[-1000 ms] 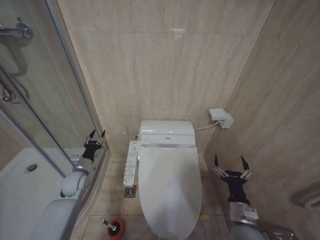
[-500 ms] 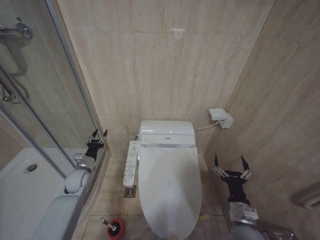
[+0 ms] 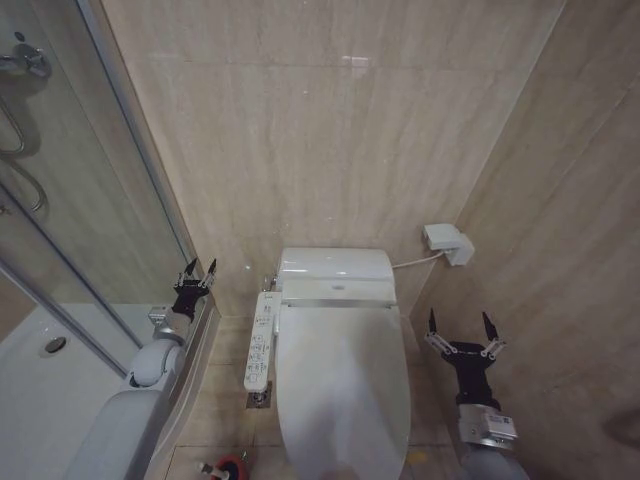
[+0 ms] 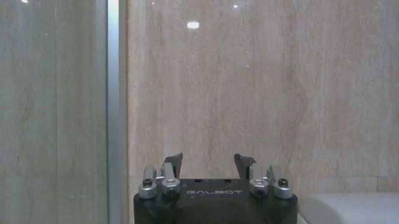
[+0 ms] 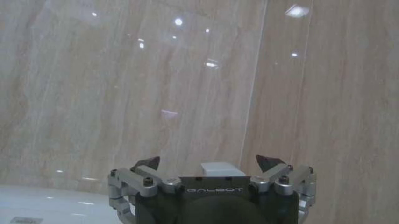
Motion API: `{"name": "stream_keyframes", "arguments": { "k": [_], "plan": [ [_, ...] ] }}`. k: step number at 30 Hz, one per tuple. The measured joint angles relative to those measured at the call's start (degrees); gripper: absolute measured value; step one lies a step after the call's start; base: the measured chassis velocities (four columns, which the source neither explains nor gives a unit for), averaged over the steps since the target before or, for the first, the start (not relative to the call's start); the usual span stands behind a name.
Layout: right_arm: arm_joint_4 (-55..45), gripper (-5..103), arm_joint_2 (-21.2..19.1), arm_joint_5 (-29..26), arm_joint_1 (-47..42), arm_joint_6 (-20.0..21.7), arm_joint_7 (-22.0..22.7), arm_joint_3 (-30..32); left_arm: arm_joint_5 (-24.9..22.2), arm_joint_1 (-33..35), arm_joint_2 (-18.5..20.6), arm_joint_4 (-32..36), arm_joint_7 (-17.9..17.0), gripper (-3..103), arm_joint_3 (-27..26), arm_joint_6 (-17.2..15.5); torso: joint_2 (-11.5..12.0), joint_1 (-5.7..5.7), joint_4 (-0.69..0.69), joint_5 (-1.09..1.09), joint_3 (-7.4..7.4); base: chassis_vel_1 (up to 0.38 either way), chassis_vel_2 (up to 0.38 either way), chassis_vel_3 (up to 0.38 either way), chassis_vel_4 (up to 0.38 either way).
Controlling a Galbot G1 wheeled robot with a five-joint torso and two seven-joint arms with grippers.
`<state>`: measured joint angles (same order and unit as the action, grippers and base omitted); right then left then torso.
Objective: Open the toilet lid, clean the toilet bowl with a toilet brush, close the toilet lid, and flush.
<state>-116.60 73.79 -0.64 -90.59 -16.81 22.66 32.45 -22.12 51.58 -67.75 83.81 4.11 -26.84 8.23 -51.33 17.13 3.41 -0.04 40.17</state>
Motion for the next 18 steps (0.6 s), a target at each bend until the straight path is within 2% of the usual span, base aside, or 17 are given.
{"name": "stream_keyframes", "arguments": {
  "k": [5, 6, 18],
  "plan": [
    [0.0, 100, 0.0, 0.0, -0.02, 0.0, 0.0, 0.0, 0.22, 0.24, -0.06, 0.49, 0.02, 56, 0.01, 0.01, -0.01, -0.06, 0.0, 0.0, -0.02, 0.0, 0.0, 0.0, 0.0],
    [0.0, 100, 0.0, 0.0, -0.03, 0.0, 0.0, 0.0, 0.29, 0.31, -0.07, 0.63, 0.02, 60, 0.03, 0.01, -0.01, -0.06, 0.0, 0.0, -0.02, 0.0, 0.0, 0.0, 0.0],
    [0.0, 100, 0.0, 0.0, -0.02, 0.0, 0.0, 0.0, 0.46, 0.54, -0.08, 0.87, 0.12, 56, 0.22, 0.01, -0.01, -0.04, 0.0, 0.0, -0.01, -0.032, 0.041, 0.039, -0.039]
  ]
}}
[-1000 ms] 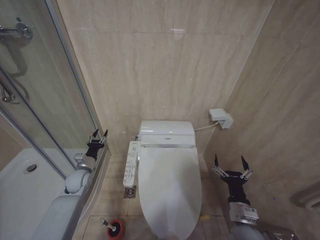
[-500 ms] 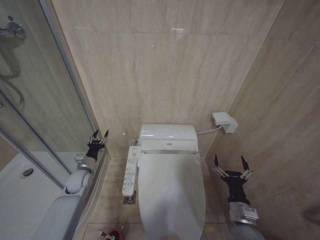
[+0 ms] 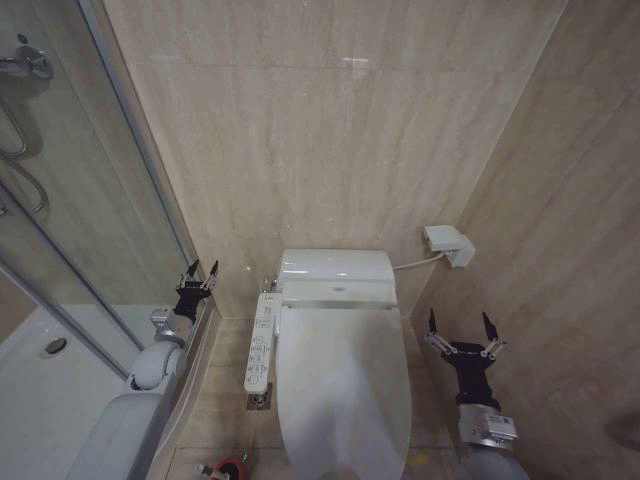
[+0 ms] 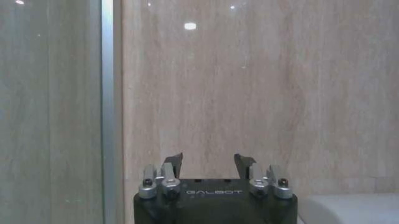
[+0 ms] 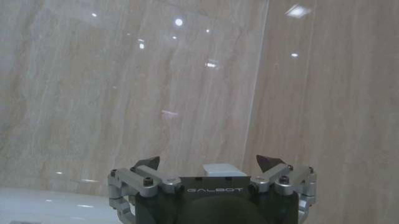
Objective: Open the toilet lid, clean the toilet bowl with a toilet brush, close the toilet lid, and flush.
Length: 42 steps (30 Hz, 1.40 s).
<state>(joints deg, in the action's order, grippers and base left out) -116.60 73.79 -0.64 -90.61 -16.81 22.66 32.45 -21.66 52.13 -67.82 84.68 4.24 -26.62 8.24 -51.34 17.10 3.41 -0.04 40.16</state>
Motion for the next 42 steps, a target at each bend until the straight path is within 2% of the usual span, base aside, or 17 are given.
{"name": "stream_keyframes", "arguments": {
  "k": [9, 10, 16, 17, 24, 25, 34, 37, 38, 40, 41, 42],
  "plan": [
    [0.0, 100, 0.0, 0.0, 0.02, 0.0, 0.0, 0.0, -0.46, -3.92, 0.61, -3.83, 1.33, 57, 2.31, 0.99, 0.01, 0.03, 0.02, 0.01, 0.01, -0.038, 0.047, 0.035, -0.035],
    [0.0, 100, 0.0, 0.0, 0.01, 0.0, 0.0, 0.0, -0.59, -4.88, 0.63, -4.51, 1.64, 45, 2.73, 1.05, 0.01, 0.01, 0.01, 0.0, 0.01, 0.0, 0.0, 0.0, 0.0],
    [0.0, 100, 0.0, 0.0, 0.0, 0.0, 0.0, 0.0, -0.92, -7.31, 0.06, -6.77, 3.53, 45, 4.17, 2.01, 0.01, -0.01, 0.02, -0.01, 0.0, 0.0, 0.0, 0.0, 0.0],
    [0.0, 100, 0.0, 0.0, 0.0, 0.0, 0.0, 0.0, -0.87, -7.29, -0.13, -7.13, 3.75, 19, 4.28, 2.18, 0.01, -0.01, 0.0, 0.0, 0.0, 0.0, 0.0, 0.0, 0.0],
    [0.0, 100, 0.0, 0.0, 0.01, 0.0, 0.0, 0.0, -0.3, -6.54, -1.19, -7.94, 4.22, 19, 4.81, 2.77, 0.01, 0.01, 0.0, 0.0, 0.0, 0.0, 0.0, 0.0, 0.0],
    [0.0, 100, 0.0, 0.0, 0.0, 0.0, 0.0, 0.0, -0.15, -6.51, -1.33, -8.15, 4.37, 0, 4.97, 2.91, 0.01, 0.0, 0.0, 0.0, 0.0, 0.0, 0.0, 0.0, 0.0],
    [0.0, 100, 0.0, 0.0, 0.01, 0.0, 0.0, 0.0, 0.4, -7.3, -1.25, -10.62, 6.75, 0, 6.2, 4.36, 0.01, 0.01, 0.01, 0.0, 0.0, 0.0, 0.0, 0.0, 0.0],
    [0.0, 100, 0.0, 0.0, 0.0, 0.0, 0.0, 0.0, 0.89, -7.33, -0.24, -11.94, 10.41, 0, 6.59, 6.0, 0.01, 0.01, 0.01, 0.0, 0.0, 0.0, 0.0, 0.0, 0.0],
    [0.0, 100, 0.0, 0.0, 0.0, 0.0, 0.0, 0.0, 0.89, -7.33, -0.24, -11.94, 10.41, 0, 6.59, 6.0, 0.01, 0.01, 0.01, 0.0, 0.0, 0.0, 0.0, 0.0, 0.0],
    [0.0, 100, 0.0, 0.0, 0.0, 0.0, 0.0, 0.0, 1.22, -7.61, 0.78, -13.73, 13.99, 0, 6.64, 7.78, 0.01, 0.0, 0.01, 0.01, 0.0, 0.0, 0.0, 0.0, 0.0],
    [0.0, 100, 0.0, 0.0, 0.0, 0.0, 0.0, 0.0, 1.22, -7.61, 0.78, -13.73, 13.99, 0, 6.64, 7.78, 0.01, 0.0, 0.01, 0.01, 0.0, 0.0, 0.0, 0.0, 0.0],
    [0.0, 100, 0.0, 0.0, 0.0, 0.0, 0.0, 0.0, 1.26, -7.93, 1.35, -14.81, 15.74, 0, 6.63, 8.97, 0.01, 0.0, 0.01, 0.01, 0.0, 0.0, 0.0, 0.0, 0.0]
  ]
}}
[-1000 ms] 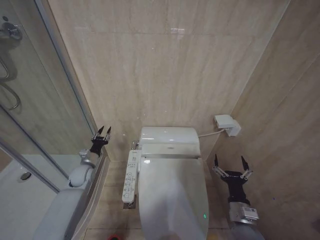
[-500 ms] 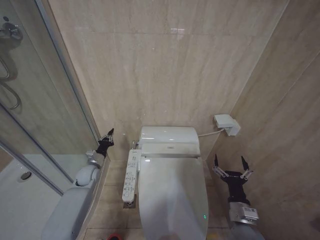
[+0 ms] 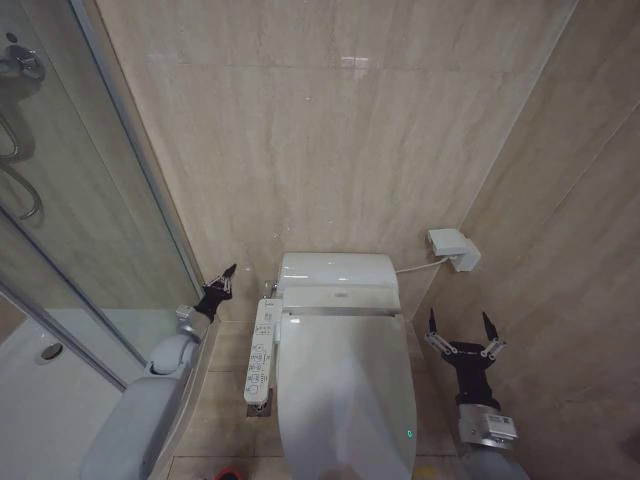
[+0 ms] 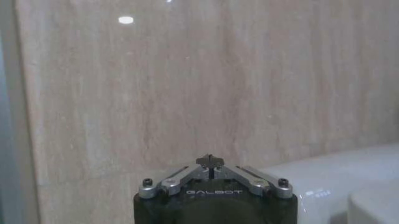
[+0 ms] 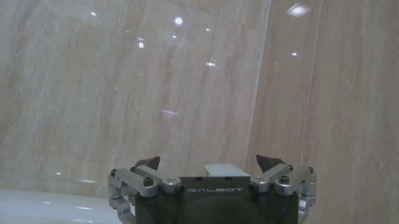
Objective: Open the toilet lid, clean the toilet bowl with a toilet brush, close the toilet lid, and flush.
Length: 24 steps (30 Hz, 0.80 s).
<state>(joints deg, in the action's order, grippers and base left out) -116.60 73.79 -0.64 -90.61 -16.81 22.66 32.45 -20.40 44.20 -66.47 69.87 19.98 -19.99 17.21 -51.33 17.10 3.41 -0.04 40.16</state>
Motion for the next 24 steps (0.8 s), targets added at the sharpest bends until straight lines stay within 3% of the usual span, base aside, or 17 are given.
{"name": "stream_keyframes", "arguments": {
  "k": [2, 12, 18, 24],
  "plan": [
    [0.0, 100, 0.0, 0.0, 0.0, 0.0, 0.0, 0.0, 0.04, -0.93, 1.38, -2.54, 2.86, 0, 0.15, 2.27, 0.0, 0.0, 0.0, 0.0, 0.0, 0.0, 0.0, 0.0, 0.0],
    [0.0, 100, 0.0, 0.0, 0.0, 0.0, 0.0, 0.0, -0.22, -7.63, 5.06, -12.32, 6.17, 0, 5.16, 7.9, 0.0, 0.0, 0.0, 0.0, 0.0, 0.0, 0.0, 0.0, 0.0],
    [0.0, 100, 0.0, 0.0, 0.0, 0.0, 0.0, 0.0, -1.05, -11.45, 4.85, -16.86, 8.55, 0, 9.05, 10.11, 0.0, 0.01, -0.01, -0.01, 0.0, 0.0, 0.0, 0.0, 0.0],
    [0.01, 100, 0.0, 0.0, 0.0, 0.0, 0.0, 0.0, -1.36, -16.15, 2.2, -22.32, 12.32, 0, 13.27, 12.67, 0.0, 0.01, 0.01, -0.01, 0.0, 0.0, 0.0, 0.0, 0.0]
  ]
}}
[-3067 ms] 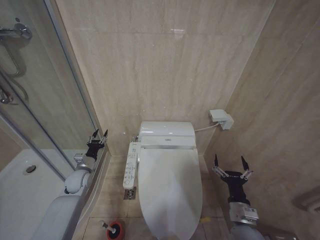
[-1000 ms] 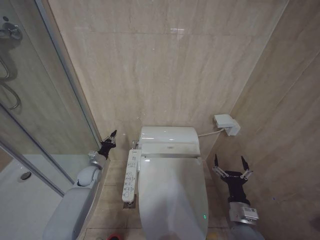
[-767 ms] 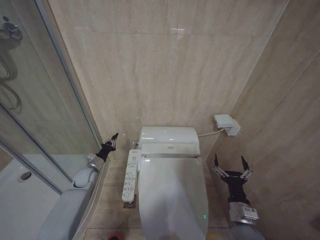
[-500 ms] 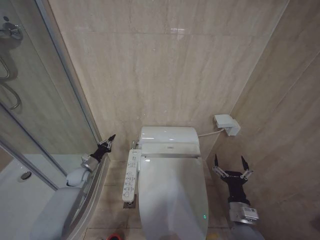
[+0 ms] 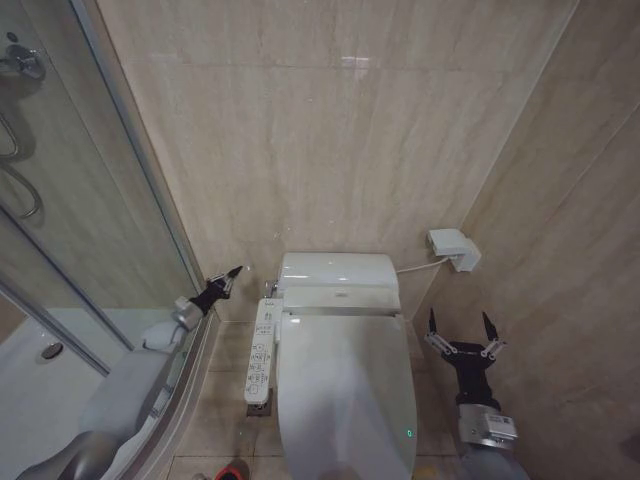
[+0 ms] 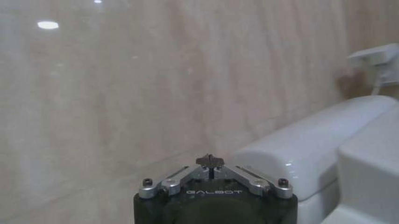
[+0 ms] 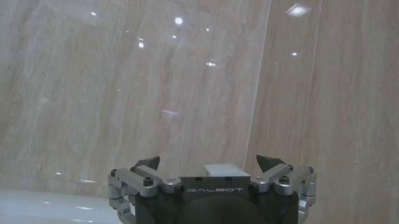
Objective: Open the toilet lid, clean the toilet bowl with a toilet brush, close the toilet lid, and flush.
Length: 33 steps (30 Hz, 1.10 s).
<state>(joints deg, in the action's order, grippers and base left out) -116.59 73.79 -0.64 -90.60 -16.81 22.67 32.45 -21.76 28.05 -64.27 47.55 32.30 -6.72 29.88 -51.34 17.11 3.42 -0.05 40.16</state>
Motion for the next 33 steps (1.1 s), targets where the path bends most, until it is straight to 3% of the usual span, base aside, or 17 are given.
{"name": "stream_keyframes", "arguments": {
  "k": [13, 26, 33],
  "plan": [
    [0.0, 100, 0.0, 0.0, 0.0, 0.0, 0.0, 0.0, 0.34, -4.09, -1.95, -7.43, 7.28, 0, 3.28, 2.81, 0.0, 0.0, -0.02, 0.01, 0.0, 0.0, 0.0, 0.0, 0.0],
    [0.0, 100, 0.0, 0.0, 0.0, 0.0, 0.0, 0.0, 2.71, -9.03, -2.1, -16.39, 18.24, 0, 2.2, 6.33, 0.0, 0.0, -0.01, 0.01, 0.0, 0.0, 0.0, 0.0, 0.0],
    [-0.01, 100, 0.0, 0.0, 0.0, 0.0, 0.0, 0.0, 2.82, -9.71, -3.15, -18.22, 19.93, 0, 2.05, 7.09, 0.0, 0.0, -0.01, 0.01, 0.0, 0.0, 0.0, 0.0, 0.0]
  ]
}}
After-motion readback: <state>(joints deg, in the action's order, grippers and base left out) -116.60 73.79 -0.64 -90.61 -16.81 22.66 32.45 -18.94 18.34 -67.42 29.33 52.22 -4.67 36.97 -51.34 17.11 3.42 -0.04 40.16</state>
